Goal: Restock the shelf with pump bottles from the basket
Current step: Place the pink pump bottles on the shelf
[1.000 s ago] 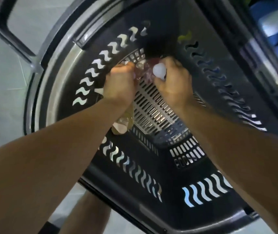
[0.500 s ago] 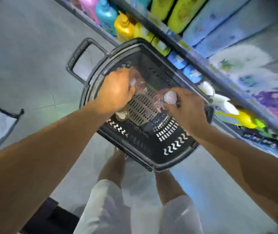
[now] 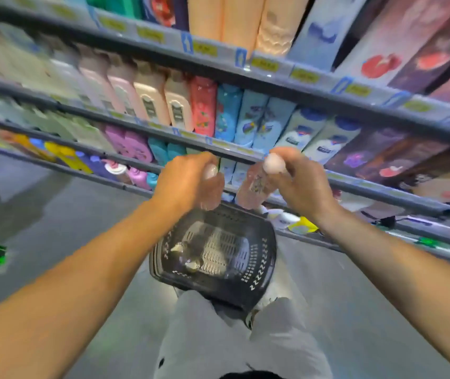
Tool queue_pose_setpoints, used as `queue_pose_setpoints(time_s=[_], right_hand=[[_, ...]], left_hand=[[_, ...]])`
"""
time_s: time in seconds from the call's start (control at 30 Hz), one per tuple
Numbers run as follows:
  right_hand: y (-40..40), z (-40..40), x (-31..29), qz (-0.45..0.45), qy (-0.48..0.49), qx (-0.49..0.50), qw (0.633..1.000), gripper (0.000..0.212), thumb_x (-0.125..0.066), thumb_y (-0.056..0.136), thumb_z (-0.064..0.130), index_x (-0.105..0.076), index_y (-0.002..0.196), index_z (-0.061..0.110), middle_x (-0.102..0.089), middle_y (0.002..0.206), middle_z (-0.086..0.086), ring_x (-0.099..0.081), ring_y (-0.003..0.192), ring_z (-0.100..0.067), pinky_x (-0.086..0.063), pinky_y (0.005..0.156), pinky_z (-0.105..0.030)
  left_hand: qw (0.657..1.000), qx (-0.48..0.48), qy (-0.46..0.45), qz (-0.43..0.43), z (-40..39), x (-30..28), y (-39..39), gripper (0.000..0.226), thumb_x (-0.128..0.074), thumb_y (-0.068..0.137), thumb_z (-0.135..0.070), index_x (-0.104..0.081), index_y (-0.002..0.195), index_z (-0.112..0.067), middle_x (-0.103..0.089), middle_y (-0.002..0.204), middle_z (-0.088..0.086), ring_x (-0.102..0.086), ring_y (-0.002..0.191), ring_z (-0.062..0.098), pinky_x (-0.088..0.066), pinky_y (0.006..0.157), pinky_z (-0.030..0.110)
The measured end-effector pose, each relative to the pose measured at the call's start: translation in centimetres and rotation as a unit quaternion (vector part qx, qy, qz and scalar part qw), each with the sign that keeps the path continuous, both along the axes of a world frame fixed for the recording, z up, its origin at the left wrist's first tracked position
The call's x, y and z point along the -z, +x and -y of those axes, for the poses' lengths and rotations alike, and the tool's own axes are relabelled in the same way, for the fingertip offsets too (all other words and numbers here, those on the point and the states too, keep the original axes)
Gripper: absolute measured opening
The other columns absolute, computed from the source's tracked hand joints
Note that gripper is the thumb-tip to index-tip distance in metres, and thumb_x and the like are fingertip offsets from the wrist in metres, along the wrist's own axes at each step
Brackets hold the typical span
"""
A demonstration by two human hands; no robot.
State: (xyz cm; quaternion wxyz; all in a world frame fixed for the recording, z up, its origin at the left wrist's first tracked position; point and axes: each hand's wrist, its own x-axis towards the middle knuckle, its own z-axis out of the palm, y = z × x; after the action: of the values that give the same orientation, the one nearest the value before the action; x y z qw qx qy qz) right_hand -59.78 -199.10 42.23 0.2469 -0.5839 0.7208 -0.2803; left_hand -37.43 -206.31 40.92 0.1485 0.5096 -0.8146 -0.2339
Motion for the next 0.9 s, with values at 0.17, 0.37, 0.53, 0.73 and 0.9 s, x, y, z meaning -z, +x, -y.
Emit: queue_pose_setpoints(time_s=[0.17,0.37,0.53,0.73,0.9], right_hand=[[-1.8,-1.9,-9.1,0.031,-0.101,0.068,0.992,0.035,-0.069,0.083,0.013,-0.064,0.117,0.022,-0.065,0.100,0.009,-0.057,0.090,-0.001,-0.043,0.080,-0.013],[-3.9,-3.4,-17.5,0.012,-0.181,0.093,0.979,0.042,-0.059,0.074,0.025,-0.064,0.116,0.022,-0.066,0.101,0.007,-0.063,0.090,-0.011,-0.051,0.084,-0.029],[-6.1,-4.4,-24.3,-0.027,-0.259,0.103,0.960,0.042,-0.061,0.076,0.021,-0.064,0.118,0.022,-0.067,0.109,0.005,-0.064,0.099,-0.016,-0.051,0.091,-0.034],[-8.3,-5.4,-31.8,-0.061,-0.308,0.090,0.945,0.033,-0.061,0.087,0.005,-0.064,0.119,0.014,-0.066,0.101,0.001,-0.060,0.081,-0.001,-0.044,0.075,-0.006],[-9.9,-5.7,-37.2,-0.084,-0.356,0.091,0.926,0.034,-0.059,0.089,0.011,-0.063,0.123,0.017,-0.065,0.108,0.009,-0.061,0.092,-0.001,-0.048,0.086,-0.017]], left_hand=[[0.991,0.030,-0.124,-0.028,0.4,-8.4,-1.9,0.040,-0.072,0.078,-0.048,-0.072,0.105,-0.019,-0.072,0.094,0.016,-0.064,0.093,0.036,-0.050,0.076,0.040],[0.977,0.054,-0.201,-0.050,0.6,-16.8,-4.7,0.035,-0.074,0.078,-0.046,-0.075,0.104,-0.023,-0.074,0.095,0.013,-0.066,0.094,0.035,-0.053,0.079,0.040],[0.963,0.088,-0.238,-0.094,0.1,-22.9,-7.4,0.029,-0.071,0.080,-0.042,-0.076,0.101,-0.023,-0.074,0.095,0.009,-0.065,0.094,0.031,-0.047,0.074,0.034],[0.953,0.067,-0.234,-0.179,-0.2,-29.8,-10.7,0.024,-0.072,0.075,-0.042,-0.077,0.093,-0.026,-0.076,0.093,-0.002,-0.069,0.089,0.021,-0.054,0.081,0.033],[0.939,0.087,-0.257,-0.213,-0.5,-34.6,-13.4,0.019,-0.072,0.077,-0.036,-0.076,0.092,-0.025,-0.075,0.095,-0.001,-0.066,0.091,0.020,-0.051,0.082,0.033]])
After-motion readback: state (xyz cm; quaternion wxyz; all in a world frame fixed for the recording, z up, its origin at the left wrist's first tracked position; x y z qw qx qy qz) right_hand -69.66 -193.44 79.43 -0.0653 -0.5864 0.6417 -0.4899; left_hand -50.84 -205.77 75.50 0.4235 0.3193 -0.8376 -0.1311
